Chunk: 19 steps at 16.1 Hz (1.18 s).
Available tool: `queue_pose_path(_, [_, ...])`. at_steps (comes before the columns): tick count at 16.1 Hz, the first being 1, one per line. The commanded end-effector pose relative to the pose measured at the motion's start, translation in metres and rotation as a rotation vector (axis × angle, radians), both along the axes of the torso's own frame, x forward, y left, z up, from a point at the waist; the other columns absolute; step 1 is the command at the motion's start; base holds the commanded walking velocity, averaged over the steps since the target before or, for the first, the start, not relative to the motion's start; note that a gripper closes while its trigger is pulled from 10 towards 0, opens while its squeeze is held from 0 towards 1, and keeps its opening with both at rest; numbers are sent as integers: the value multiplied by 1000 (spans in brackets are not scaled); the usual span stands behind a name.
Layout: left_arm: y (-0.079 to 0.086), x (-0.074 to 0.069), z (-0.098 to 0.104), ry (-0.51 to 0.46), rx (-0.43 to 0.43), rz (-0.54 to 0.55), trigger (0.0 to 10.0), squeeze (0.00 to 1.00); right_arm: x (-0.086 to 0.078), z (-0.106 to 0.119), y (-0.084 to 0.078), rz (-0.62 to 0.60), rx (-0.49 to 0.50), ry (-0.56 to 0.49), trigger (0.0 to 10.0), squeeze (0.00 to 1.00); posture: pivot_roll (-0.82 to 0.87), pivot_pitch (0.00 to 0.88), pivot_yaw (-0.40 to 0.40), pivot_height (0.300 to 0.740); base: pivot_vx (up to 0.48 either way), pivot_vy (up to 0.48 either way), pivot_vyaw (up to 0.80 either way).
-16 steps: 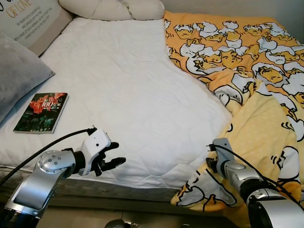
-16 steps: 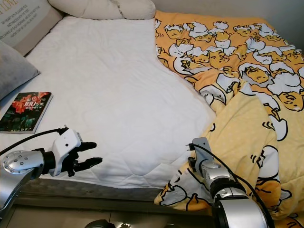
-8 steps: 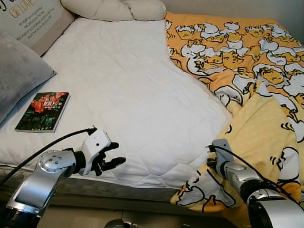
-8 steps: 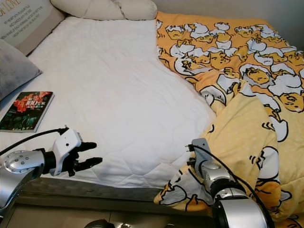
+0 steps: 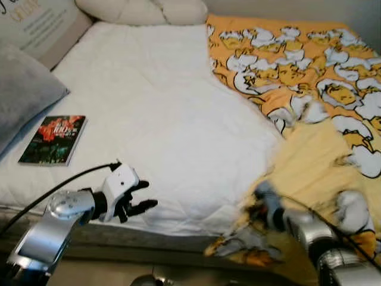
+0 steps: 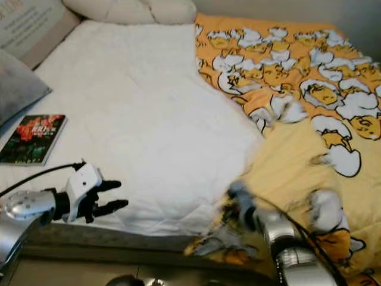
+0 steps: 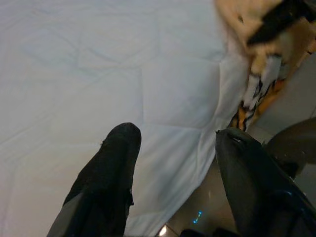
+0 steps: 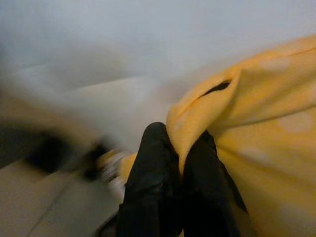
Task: Clean up the room
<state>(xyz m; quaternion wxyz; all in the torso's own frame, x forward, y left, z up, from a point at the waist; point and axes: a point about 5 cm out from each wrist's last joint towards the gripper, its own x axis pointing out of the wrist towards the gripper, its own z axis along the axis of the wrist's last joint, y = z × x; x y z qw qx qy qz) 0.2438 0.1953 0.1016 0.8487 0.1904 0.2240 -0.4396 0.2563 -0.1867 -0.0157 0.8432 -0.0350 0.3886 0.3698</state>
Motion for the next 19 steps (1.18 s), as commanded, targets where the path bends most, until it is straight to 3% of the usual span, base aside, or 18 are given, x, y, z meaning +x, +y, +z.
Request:
queue_pose_path(1, [0,-4,2,10,4,-21,10000,275,-13,13,8,241,137,-6,0,0,48,89,20,740,0,0,0])
queue_pose_path(2, [0,-4,2,10,4,-21,10000,275,-13,13,8,241,137,-6,0,0,48,89,20,740,0,0,0])
queue_pose_path(3, [-2,-6,2,16,1,-32,10000,278,-37,25,8,450,211,8,0,0,47,101,22,740,0,0,0])
queue_pose_path(4, [-4,-7,3,19,-3,-39,10000,282,-57,32,7,577,246,56,0,0,44,110,22,740,0,0,0])
queue_pose_path(5, [-5,-7,3,20,-4,-41,10000,282,-64,34,5,615,257,81,0,0,43,111,22,740,0,0,0])
queue_pose_path(6, [-6,-6,4,19,-8,-40,10000,275,-74,29,-6,699,221,154,0,0,39,110,21,740,0,0,0])
queue_pose_path(7, [-8,-5,3,18,-11,-39,10000,275,-67,20,-13,668,115,90,10000,0,36,106,21,740,0,0,0])
queue_pose_path(8, [-9,-4,3,17,-13,-39,10000,275,-60,17,-15,625,71,49,10000,0,36,101,21,740,0,0,0])
queue_pose_path(9, [-10,-3,3,13,-14,-38,10000,275,-47,17,-17,488,31,41,10000,0,37,95,20,740,0,0,0])
queue_pose_path(10, [-11,-1,4,9,-15,-37,10000,275,-35,19,-18,381,1,4,10000,1000,37,92,21,740,0,0,0])
queue_pose_path(12, [-12,3,5,0,-16,-36,10000,275,-11,31,-17,231,11,-98,10000,1000,37,82,23,740,0,0,0])
queue_pose_path(13, [-11,6,7,-6,-14,-36,10000,275,-4,45,-8,253,130,-172,10000,1000,36,70,27,740,0,0,0])
queue_pose_path(15, [-11,9,9,-15,-15,-40,10000,275,3,63,2,248,242,-222,10000,1000,35,58,28,740,0,0,0])
queue_pose_path(16, [-11,9,9,-18,-15,-42,10000,275,5,64,3,241,240,-231,10000,1000,35,55,27,740,0,0,0])
queue_pose_path(19, [-12,14,13,-34,-25,-41,10000,275,35,65,5,33,104,-346,10000,1000,33,52,29,740,0,0,0])
